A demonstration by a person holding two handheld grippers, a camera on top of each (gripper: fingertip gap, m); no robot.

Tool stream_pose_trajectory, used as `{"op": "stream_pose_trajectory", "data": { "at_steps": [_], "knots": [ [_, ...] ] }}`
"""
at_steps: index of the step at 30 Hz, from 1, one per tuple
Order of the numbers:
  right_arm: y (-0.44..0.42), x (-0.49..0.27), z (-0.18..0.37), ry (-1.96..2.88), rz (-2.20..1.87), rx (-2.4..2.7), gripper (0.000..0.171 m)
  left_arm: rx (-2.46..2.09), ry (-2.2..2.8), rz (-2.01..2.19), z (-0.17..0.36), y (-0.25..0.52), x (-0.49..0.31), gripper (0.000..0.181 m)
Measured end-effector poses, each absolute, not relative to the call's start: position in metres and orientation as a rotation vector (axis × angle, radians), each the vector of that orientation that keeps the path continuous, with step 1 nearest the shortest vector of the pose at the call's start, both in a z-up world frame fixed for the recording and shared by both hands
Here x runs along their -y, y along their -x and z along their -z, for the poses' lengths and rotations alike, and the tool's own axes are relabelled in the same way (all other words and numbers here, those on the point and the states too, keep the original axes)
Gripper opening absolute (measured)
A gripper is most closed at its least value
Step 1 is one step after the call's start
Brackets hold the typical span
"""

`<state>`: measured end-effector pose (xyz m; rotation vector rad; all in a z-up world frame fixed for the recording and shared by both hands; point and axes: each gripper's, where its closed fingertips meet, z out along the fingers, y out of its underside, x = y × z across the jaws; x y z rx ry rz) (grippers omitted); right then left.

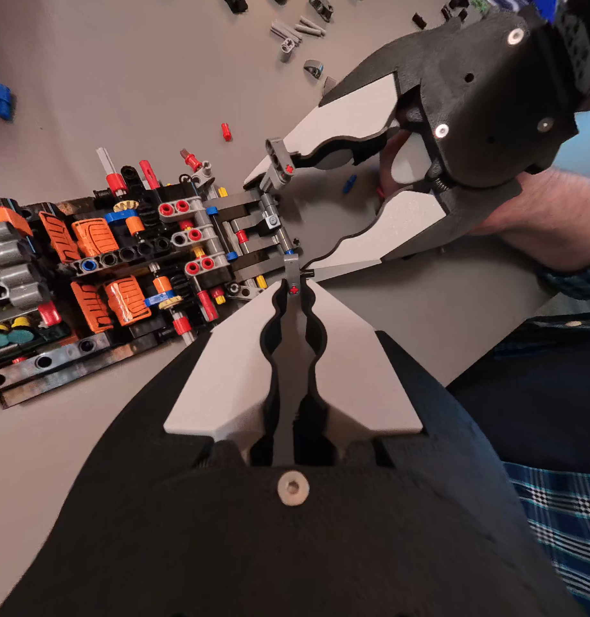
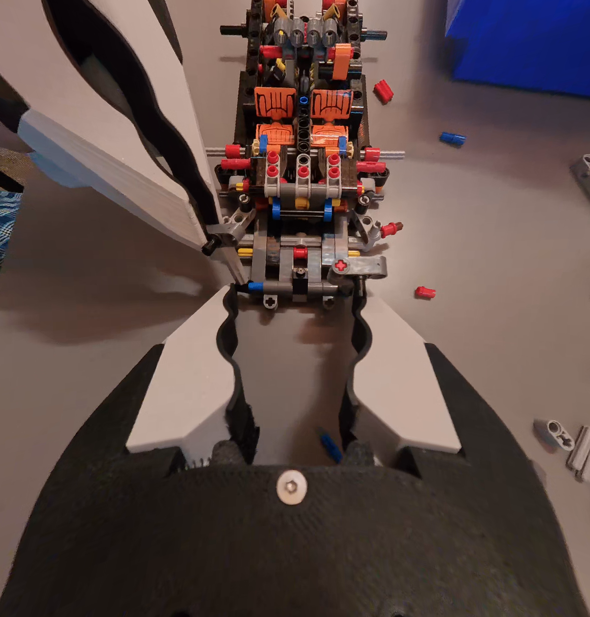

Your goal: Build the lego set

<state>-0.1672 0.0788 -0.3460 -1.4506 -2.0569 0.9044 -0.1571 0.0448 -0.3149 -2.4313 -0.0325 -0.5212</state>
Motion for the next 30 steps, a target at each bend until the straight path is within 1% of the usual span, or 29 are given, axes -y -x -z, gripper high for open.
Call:
{"op": "stream_pose_trajectory", "data": {
  "at_steps": [11, 30],
  "knots": [
    [0.164, -0.078, 0.346, 1.453, -0.92, 2.073, 0.068, 0.156, 2.387, 0.592, 0.313, 0.156, -0.047, 0.006],
    [0.162, -0.066, 0.347, 1.538, -0.894, 2.06, 0.066, 0.309, 2.367, 0.561, 0.311, 0.157, -0.036, 0.006]
  ]
}}
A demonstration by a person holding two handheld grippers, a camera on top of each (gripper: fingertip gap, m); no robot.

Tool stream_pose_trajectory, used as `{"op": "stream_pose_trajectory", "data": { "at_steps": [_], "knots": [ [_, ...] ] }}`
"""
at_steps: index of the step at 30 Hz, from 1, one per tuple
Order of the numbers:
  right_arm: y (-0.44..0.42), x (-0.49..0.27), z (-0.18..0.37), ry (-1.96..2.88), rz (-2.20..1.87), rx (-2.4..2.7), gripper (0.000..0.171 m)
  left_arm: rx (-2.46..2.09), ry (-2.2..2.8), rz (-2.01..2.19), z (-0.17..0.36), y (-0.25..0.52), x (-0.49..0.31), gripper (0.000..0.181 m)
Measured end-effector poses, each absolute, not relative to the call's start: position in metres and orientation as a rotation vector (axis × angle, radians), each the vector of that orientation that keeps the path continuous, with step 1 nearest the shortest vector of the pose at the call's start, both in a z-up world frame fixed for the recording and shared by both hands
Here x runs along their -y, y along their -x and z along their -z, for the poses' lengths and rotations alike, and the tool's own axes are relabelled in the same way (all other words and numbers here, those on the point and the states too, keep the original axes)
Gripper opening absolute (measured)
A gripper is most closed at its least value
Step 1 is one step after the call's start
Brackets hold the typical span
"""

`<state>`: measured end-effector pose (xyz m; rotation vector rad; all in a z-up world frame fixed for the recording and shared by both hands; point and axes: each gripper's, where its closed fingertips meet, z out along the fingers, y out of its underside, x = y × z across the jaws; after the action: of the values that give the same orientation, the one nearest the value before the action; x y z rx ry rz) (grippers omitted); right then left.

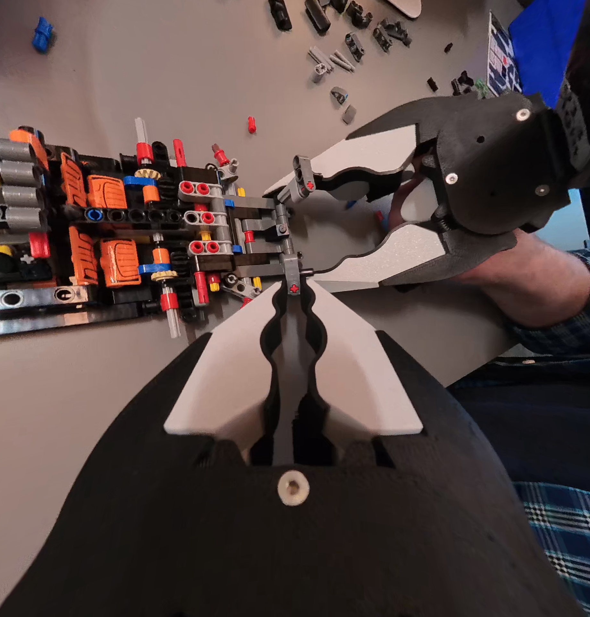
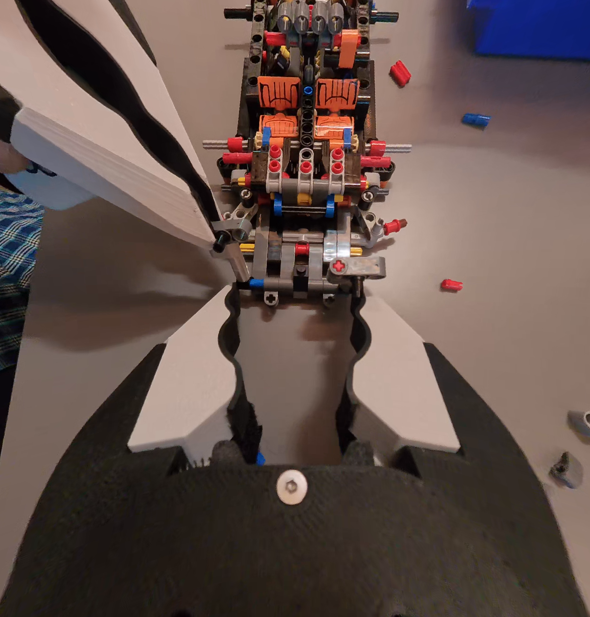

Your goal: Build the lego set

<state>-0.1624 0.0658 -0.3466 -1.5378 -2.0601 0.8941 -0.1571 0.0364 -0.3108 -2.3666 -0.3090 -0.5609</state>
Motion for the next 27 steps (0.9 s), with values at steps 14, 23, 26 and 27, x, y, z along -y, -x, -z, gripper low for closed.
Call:
{"op": "stream_pose_trajectory", "data": {
  "at_steps": [14, 23, 26, 27],
  "knots": [
    [0.1635, -0.0632, 0.3475, 1.564, -0.826, 2.024, 0.068, 0.403, 2.348, 0.538, 0.3095, 0.1561, -0.0346, 0.006],
    [0.1631, -0.0615, 0.3469, 1.576, -0.836, 2.018, 0.067, 0.454, 2.335, 0.534, 0.3082, 0.1567, -0.0367, 0.006],
    [0.1628, -0.0601, 0.3467, 1.581, -0.855, 2.022, 0.067, 0.445, 2.338, 0.513, 0.3071, 0.1563, -0.0381, 0.006],
    [0.1628, -0.0601, 0.3466, 1.581, -0.857, 2.023, 0.066, 0.447, 2.336, 0.51, 0.3068, 0.1561, -0.0387, 0.006]
  ]
}}
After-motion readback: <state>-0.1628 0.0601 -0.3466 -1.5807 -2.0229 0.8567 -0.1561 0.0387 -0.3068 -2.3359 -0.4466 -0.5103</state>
